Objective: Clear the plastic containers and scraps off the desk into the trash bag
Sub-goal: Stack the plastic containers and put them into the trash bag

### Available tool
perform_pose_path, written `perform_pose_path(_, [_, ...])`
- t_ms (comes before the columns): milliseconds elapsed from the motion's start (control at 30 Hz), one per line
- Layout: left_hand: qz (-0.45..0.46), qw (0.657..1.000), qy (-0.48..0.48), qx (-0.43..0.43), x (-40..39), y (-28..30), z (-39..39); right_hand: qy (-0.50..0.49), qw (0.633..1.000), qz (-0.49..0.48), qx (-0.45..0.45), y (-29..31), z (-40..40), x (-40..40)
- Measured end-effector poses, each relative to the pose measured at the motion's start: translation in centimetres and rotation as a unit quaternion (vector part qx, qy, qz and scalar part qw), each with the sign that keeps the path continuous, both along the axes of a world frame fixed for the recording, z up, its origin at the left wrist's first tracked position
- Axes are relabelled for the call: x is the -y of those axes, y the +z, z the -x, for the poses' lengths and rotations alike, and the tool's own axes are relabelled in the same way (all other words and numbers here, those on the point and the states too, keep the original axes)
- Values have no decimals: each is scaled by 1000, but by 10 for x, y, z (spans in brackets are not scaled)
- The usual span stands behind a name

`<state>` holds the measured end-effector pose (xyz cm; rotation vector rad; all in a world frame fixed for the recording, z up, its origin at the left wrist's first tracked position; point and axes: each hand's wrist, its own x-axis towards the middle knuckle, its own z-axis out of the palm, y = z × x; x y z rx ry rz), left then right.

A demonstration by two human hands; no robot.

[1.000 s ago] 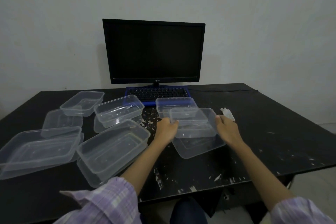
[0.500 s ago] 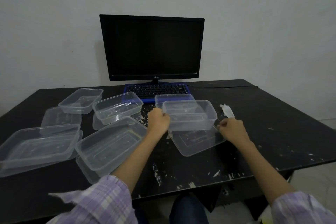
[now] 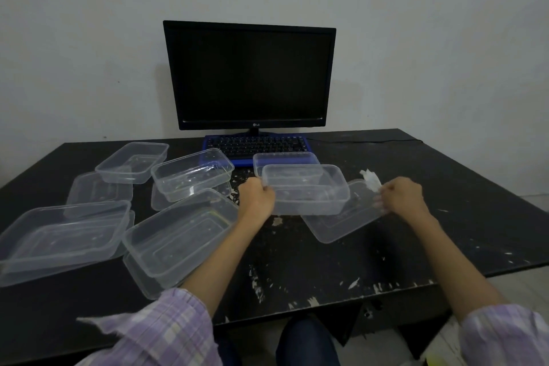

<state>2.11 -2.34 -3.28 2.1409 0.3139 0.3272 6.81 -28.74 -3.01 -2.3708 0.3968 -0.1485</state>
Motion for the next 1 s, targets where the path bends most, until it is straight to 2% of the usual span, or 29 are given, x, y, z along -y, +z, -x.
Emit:
perform_pose_path(167, [-4,1000,4,-7,3,1,5,-6,994,-91,64,38,10,21])
perform_pose_path(267, [-12,1000,-3,-16,5,-3,6,-8,991,-89,103,58,15,26])
perform_pose_path(433, [-35,999,-6,-30,9,-6,4,19,972,5,233,79,27,13])
perform_pose_path(600, [-64,997,-29,34,17,3,7,92,926,92,354,76,32,-16])
perform_pose_path(667, [-22,996,-64,60,22,13,6,129,903,135,387,73,36,-34])
perform_pose_path(734, [73,990,-100,74,29,23,4,173,879,181,406,68,41,-53])
perform_pose_path(800, [212,967,-125,66,37,33,3,213,861,212,410,62,43,-70])
perform_pose_path(867, [343,929,-135,36,42,42,3,236,851,234,407,55,42,-82])
perform_pose_path(900, [384,913,-138,24,44,44,1,240,849,241,404,51,42,-87])
perform_pose_path(1000, [426,890,-159,26,46,48,-2,244,847,246,403,42,45,-101])
